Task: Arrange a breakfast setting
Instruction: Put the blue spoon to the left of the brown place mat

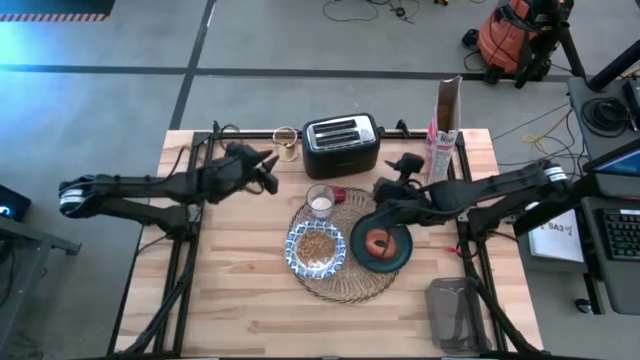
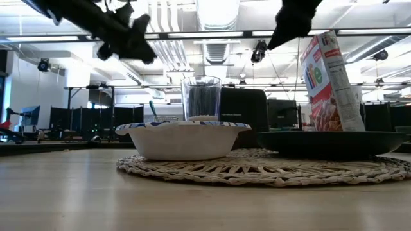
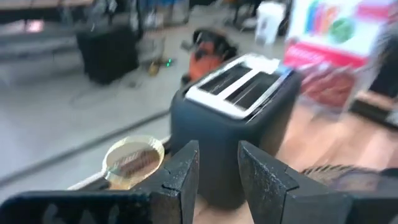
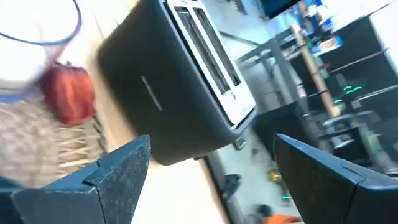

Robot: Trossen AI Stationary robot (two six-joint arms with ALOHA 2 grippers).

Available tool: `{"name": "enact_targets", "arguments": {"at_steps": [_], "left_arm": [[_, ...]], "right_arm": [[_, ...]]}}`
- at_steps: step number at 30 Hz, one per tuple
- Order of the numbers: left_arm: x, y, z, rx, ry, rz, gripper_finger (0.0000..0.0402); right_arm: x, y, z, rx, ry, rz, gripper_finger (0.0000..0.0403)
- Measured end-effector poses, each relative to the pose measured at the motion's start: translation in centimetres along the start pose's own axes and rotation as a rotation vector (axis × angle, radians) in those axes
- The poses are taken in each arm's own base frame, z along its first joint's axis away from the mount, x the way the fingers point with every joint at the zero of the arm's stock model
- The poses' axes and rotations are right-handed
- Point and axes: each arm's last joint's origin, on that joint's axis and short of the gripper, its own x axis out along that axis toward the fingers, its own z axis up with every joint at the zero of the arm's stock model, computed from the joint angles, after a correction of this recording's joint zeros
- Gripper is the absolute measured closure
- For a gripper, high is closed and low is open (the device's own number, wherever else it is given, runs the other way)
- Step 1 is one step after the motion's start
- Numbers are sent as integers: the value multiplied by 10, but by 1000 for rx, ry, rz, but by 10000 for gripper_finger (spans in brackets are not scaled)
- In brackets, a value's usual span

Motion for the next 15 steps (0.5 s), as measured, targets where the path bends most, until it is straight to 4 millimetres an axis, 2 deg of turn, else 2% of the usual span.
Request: {"name": "enact_targets", "arguments": {"at_steps": [6,12,15], "left_arm": [[27,8,3,-18,140,-2,306],[36,11,0,43,292,76,306],[40,13,-3,-34,282,145,306]], "right_arm": [[-10,-10,-10,78,45,192,76],[-12,-13,-19,190,120,206,76],[-12,-14,-23,210,158,193,76]]}}
